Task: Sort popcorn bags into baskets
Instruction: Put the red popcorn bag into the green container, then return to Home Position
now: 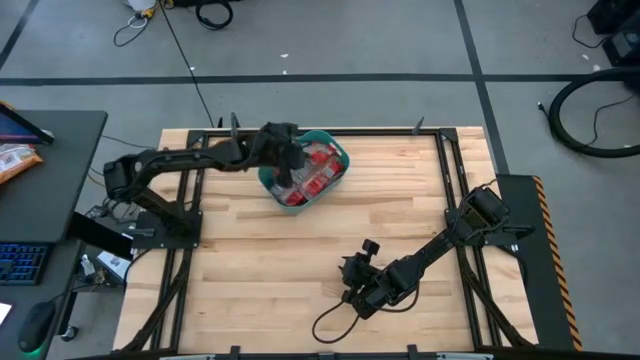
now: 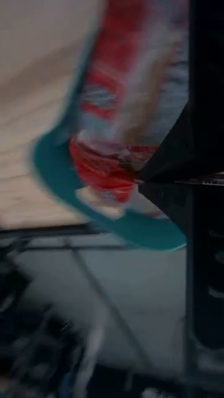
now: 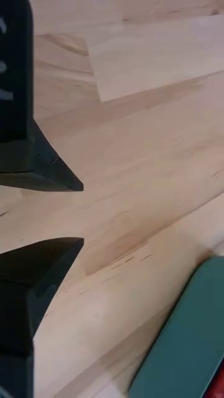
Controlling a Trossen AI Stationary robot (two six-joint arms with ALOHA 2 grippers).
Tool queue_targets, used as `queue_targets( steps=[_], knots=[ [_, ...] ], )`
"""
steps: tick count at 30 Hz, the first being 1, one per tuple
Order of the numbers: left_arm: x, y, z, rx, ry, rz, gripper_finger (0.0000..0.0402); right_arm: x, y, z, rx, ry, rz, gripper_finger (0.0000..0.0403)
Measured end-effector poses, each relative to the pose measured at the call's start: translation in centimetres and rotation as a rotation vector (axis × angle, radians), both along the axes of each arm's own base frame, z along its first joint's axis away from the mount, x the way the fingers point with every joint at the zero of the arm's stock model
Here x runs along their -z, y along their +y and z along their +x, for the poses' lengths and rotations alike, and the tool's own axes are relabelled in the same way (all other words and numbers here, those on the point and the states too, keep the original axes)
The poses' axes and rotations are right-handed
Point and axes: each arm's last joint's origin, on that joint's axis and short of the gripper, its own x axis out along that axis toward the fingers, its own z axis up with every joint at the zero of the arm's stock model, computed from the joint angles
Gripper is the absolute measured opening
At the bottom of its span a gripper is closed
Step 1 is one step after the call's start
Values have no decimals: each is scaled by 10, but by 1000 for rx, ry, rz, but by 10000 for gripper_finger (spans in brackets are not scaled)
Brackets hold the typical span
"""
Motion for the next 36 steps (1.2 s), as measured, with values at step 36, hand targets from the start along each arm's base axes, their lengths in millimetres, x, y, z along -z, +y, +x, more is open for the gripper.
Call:
queue_targets(
  steps=[36],
  knots=[
    [-13,-114,-86,171,-278,-638,94,-13,-89,-72,78,-124,146,100]
  ],
)
